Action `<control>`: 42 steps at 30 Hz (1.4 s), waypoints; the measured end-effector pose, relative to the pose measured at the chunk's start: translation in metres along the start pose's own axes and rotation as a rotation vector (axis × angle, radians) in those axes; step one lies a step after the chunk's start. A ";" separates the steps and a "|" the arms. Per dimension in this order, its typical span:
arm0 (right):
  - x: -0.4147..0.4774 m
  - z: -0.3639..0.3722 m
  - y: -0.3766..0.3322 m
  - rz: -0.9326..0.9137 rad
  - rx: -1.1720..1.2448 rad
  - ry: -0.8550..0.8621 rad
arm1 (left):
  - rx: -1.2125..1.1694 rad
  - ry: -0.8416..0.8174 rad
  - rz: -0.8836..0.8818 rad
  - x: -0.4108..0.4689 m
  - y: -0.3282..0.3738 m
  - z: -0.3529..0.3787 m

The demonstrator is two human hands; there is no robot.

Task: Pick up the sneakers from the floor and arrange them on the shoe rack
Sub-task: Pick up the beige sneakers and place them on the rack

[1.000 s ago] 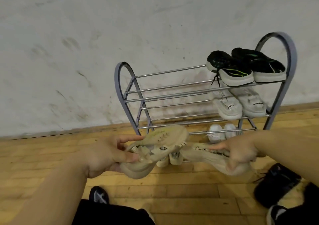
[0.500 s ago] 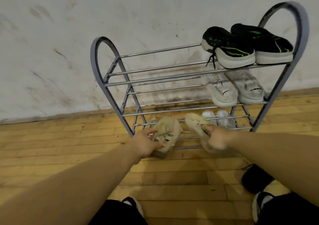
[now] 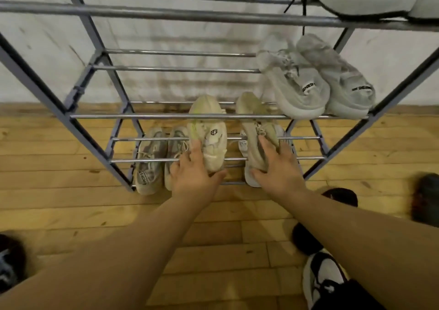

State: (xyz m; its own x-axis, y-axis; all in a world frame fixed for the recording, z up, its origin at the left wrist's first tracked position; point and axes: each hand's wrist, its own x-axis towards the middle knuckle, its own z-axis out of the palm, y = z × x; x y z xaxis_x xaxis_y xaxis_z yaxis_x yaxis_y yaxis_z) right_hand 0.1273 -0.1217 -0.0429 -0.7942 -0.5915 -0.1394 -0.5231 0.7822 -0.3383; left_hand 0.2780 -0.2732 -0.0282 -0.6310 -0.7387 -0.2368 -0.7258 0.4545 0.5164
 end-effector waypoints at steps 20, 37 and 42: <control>-0.010 -0.019 0.067 0.088 0.119 0.262 | 0.011 0.046 0.245 0.017 0.072 0.056; 0.021 -0.025 0.097 0.007 0.230 0.277 | -0.050 -0.014 0.246 0.045 0.126 0.098; 0.014 -0.026 0.099 0.001 0.190 0.208 | -0.067 -0.014 0.245 0.042 0.124 0.099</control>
State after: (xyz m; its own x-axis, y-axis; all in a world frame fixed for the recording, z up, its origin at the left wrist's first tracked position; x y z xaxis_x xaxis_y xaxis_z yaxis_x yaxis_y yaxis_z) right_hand 0.0567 -0.0477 -0.0540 -0.8513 -0.5226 0.0474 -0.4707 0.7206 -0.5091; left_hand 0.1347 -0.1985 -0.0556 -0.7898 -0.6035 -0.1096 -0.5316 0.5844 0.6131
